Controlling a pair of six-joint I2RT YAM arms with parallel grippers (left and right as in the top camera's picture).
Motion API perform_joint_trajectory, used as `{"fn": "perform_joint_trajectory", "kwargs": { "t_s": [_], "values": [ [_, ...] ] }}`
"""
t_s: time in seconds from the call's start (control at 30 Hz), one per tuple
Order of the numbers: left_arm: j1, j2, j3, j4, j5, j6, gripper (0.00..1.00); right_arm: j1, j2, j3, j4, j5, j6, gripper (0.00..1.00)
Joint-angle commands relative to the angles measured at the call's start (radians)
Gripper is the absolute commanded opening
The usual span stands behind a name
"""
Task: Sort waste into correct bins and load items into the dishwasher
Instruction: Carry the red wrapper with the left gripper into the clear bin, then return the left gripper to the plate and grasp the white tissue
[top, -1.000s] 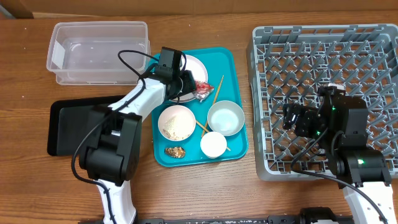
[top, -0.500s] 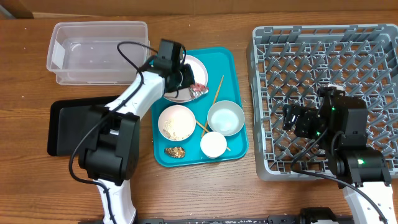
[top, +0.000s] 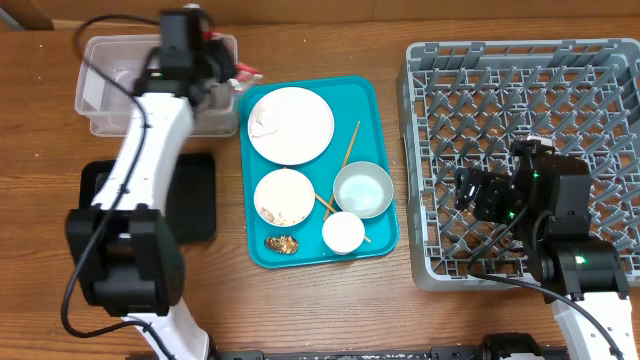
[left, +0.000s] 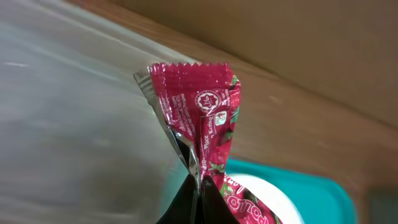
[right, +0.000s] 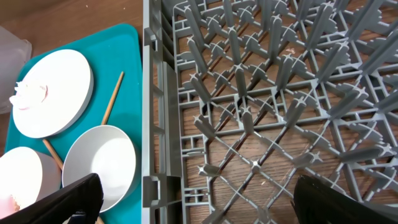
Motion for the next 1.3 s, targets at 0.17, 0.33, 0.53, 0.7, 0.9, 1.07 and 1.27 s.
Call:
{"fn": "perform_joint_trajectory", "kwargs": {
  "t_s": [0.17,0.33,0.53,0.7,0.9,1.07,1.27],
  "values": [
    [0.104,0.018,0.006,0.007,-0.117,0.019,0.11,0.004,-0.002,0.029,-0.001,0.006,0.001,1.00],
    [0.109,0.023,0.008,0.024,-0.099,0.023,0.59,0.004,-0.002,0.029,-0.006,0.006,0.001,1.00],
    [0.055,0.011,0.017,0.023,0.058,0.147,0.68,0.004,-0.002,0.029,-0.013,0.006,0.000,1.00],
    [-0.064,0.012,0.016,-0.046,0.072,0.335,0.65,0.004,-0.002,0.029,-0.013,0.006,0.001,1.00],
    [-0.219,0.050,0.016,-0.132,-0.112,0.472,0.71,0.004,-0.002,0.029,-0.013,0.006,0.000,1.00],
    [-0.261,0.126,0.016,-0.133,-0.225,0.476,0.73,0.004,-0.002,0.029,-0.018,0.006,0.001,1.00],
    [-0.260,0.203,0.016,-0.132,-0.258,0.475,0.73,0.004,-0.002,0.029,-0.026,0.006,0.000,1.00]
  ]
}}
